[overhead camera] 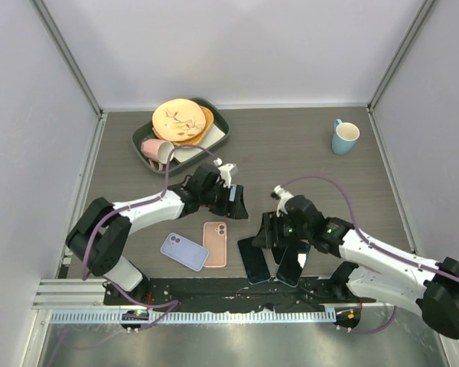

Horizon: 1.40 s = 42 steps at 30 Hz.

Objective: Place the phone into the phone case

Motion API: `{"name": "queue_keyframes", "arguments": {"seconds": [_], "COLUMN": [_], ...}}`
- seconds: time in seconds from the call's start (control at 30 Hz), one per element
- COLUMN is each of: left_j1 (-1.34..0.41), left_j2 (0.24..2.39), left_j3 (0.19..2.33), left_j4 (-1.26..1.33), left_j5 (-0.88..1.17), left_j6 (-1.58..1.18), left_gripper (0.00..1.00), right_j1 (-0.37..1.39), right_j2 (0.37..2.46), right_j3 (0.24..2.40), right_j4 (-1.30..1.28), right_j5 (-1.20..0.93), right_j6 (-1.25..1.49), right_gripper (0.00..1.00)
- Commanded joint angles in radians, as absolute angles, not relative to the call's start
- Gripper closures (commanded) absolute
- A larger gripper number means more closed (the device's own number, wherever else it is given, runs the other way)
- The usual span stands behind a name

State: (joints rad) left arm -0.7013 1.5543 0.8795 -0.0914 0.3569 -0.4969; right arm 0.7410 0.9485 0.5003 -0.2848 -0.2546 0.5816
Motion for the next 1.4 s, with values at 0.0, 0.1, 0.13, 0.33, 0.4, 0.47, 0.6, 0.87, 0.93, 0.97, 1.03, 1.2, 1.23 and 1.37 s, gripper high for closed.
{"name": "queue_keyframes", "arguments": {"seconds": [0.0, 0.1, 0.13, 0.33, 0.4, 0.47, 0.6, 0.87, 0.93, 0.97, 1.03, 1.2, 1.23, 1.37], "left_j1": [-0.715, -0.722, -0.726, -0.736, -0.739, -0.744, -0.756, -0.762, -0.764, -0.762, -0.764, -0.762, -0.762, -0.761], "left_j2": [1.586, 1.612, 1.620, 1.673, 1.687, 1.707, 1.730, 1.735, 1.730, 1.729, 1.717, 1.675, 1.668, 1.646], "left_j3": [0.841, 0.833, 0.828, 0.822, 0.818, 0.819, 0.818, 0.825, 0.819, 0.815, 0.807, 0.769, 0.767, 0.765], "left_j4": [0.063, 0.074, 0.078, 0.104, 0.112, 0.117, 0.130, 0.097, 0.083, 0.077, 0.049, 0.026, 0.022, 0.012], "left_j5": [0.445, 0.452, 0.453, 0.491, 0.492, 0.495, 0.502, 0.511, 0.508, 0.506, 0.496, 0.451, 0.451, 0.428], "left_j6": [-0.563, -0.566, -0.566, -0.569, -0.571, -0.575, -0.580, -0.565, -0.558, -0.558, -0.548, -0.551, -0.551, -0.552], "left_gripper": [0.22, 0.23, 0.24, 0.27, 0.27, 0.28, 0.28, 0.29, 0.30, 0.31, 0.31, 0.31, 0.31, 0.32], "right_j1": [0.894, 1.001, 1.026, 1.186, 1.235, 1.253, 1.293, 1.295, 1.295, 1.293, 1.293, 1.211, 1.188, 1.068], "right_j2": [0.942, 0.942, 0.939, 0.893, 0.879, 0.887, 0.942, 1.015, 1.026, 1.032, 1.054, 1.120, 1.135, 1.160], "right_j3": [0.454, 0.430, 0.423, 0.373, 0.367, 0.359, 0.331, 0.307, 0.321, 0.342, 0.362, 0.419, 0.425, 0.442], "right_j4": [-0.230, -0.222, -0.224, -0.238, -0.230, -0.221, -0.195, -0.190, -0.212, -0.221, -0.225, -0.218, -0.213, -0.176], "right_j5": [-0.226, -0.201, -0.192, -0.147, -0.132, -0.140, -0.129, -0.058, -0.009, 0.050, 0.093, 0.163, 0.161, 0.147], "right_j6": [0.764, 0.837, 0.850, 0.962, 0.980, 0.989, 1.000, 0.993, 0.988, 0.976, 0.971, 0.957, 0.947, 0.873], "right_gripper": [0.38, 0.39, 0.40, 0.41, 0.41, 0.41, 0.41, 0.39, 0.39, 0.38, 0.37, 0.35, 0.35, 0.34]}}
